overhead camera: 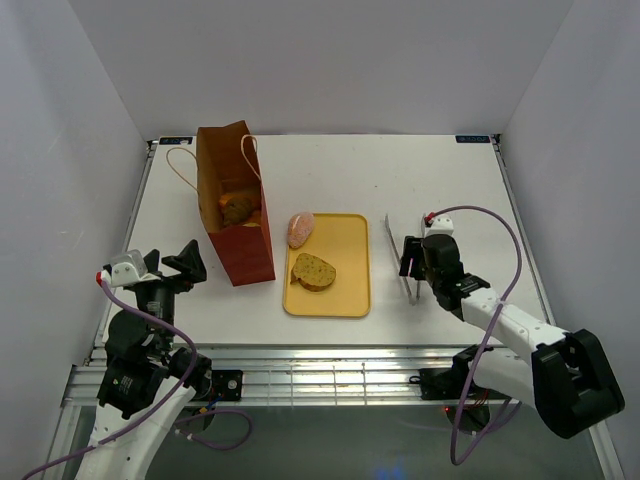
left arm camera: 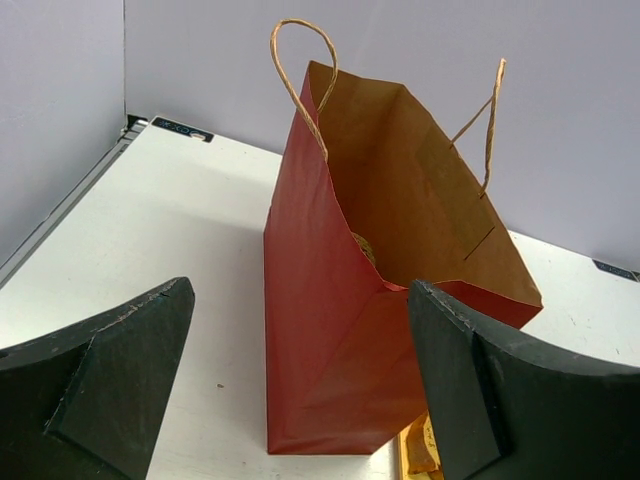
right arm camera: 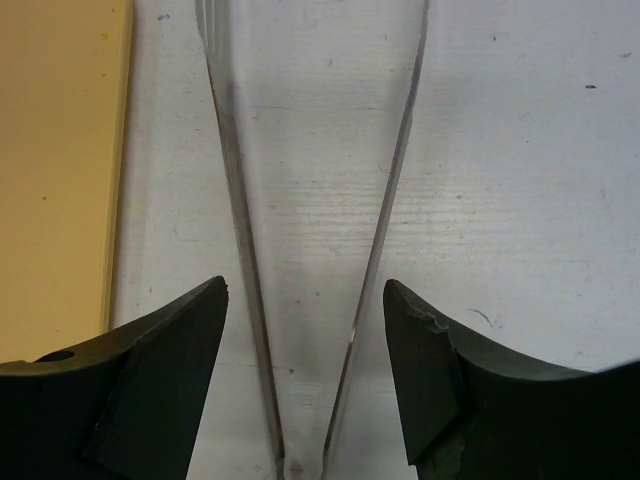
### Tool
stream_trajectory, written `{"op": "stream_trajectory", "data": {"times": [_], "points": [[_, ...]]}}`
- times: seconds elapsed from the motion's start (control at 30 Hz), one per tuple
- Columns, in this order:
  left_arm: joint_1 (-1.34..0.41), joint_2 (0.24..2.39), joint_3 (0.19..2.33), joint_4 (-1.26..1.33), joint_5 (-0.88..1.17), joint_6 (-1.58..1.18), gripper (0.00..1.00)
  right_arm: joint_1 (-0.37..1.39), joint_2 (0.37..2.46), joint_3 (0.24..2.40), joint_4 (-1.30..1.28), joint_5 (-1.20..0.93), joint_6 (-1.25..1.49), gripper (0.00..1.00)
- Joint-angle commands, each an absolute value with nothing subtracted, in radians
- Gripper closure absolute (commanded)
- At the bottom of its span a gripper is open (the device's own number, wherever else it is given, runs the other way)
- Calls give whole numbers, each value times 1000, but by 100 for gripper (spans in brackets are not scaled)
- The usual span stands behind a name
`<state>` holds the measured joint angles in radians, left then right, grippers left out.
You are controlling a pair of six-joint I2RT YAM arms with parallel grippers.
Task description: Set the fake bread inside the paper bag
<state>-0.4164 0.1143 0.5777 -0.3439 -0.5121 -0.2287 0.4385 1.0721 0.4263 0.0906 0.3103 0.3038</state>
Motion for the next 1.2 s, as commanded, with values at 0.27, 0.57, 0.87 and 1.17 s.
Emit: {"op": "stream_trajectory", "data": {"times": [0.27, 0.57, 0.87, 1.17], "points": [[-423, 120, 574, -345, -497, -227, 2, 434, 1152, 445, 210, 293, 314, 30], [-422, 130, 574, -345, -502, -225, 2, 433, 1075, 561, 65, 218, 290, 19], [-422, 178, 587, -354, -514, -227, 2, 433, 1011, 837, -210, 296, 304, 15], [-423, 199, 589, -354, -508, -225, 2, 433, 815, 868, -302, 393, 284, 3]]}}
